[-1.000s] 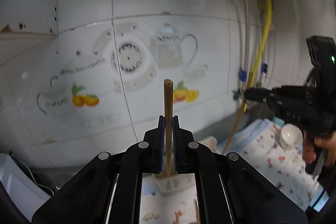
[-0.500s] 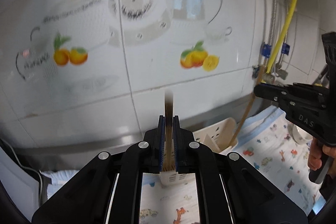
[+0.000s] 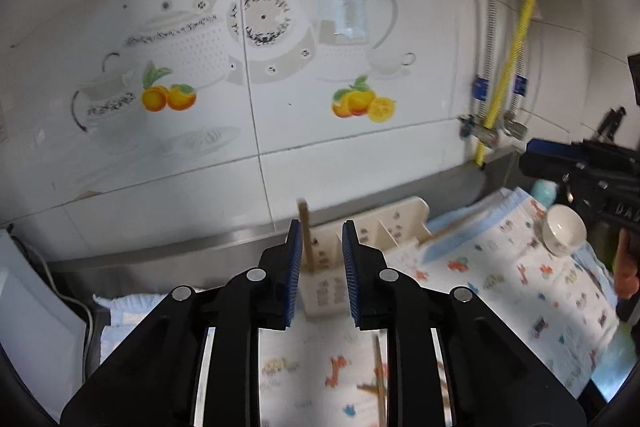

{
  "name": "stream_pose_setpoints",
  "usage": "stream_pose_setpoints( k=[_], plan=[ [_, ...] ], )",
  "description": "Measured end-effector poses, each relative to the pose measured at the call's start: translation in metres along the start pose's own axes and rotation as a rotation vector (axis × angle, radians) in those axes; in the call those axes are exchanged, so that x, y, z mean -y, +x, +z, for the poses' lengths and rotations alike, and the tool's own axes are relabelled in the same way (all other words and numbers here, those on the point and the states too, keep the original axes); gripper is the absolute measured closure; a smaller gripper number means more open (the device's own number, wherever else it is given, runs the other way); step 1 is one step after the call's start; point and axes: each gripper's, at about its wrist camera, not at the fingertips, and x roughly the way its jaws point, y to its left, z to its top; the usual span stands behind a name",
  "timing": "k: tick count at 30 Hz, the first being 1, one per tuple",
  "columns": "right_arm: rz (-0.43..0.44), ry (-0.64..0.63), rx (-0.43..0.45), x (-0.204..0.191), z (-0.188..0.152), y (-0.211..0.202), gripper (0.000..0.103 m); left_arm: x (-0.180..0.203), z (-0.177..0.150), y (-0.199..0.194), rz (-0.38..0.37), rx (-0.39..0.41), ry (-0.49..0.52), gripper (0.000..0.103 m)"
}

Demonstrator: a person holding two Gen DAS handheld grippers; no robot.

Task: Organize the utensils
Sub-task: 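Open the right tool over the holder while the left tool releases its chopstick, then bring both open tools back down to the chopstick pile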

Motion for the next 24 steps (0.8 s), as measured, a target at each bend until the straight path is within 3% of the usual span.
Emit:
stream_pose_setpoints(
  k=[5,11,17,24],
  plan=[
    [0.049,-0.012,-0.01,-0.014,-0.029,-0.046,0.065,0.018,-0.036,-0.037,-0.02,-0.013,0.049,0.072],
    [0.095,-0.01,-0.025,-0.028,-0.071,-0.082,0.065,0.029,-0.091,-0.059,-0.066,-0.083,0.04,0.072],
    [0.116,-0.016,-0.026,-0.04,-0.102,-0.111,0.065,0.039,-0.146,-0.049,-0.116,-0.196,0.021,0.072],
    [0.124,0.012,-0.023,-0.04,-0.129,-0.129,0.065,0.042,-0.196,-0.018,-0.124,-0.302,-0.01,0.072]
  ],
)
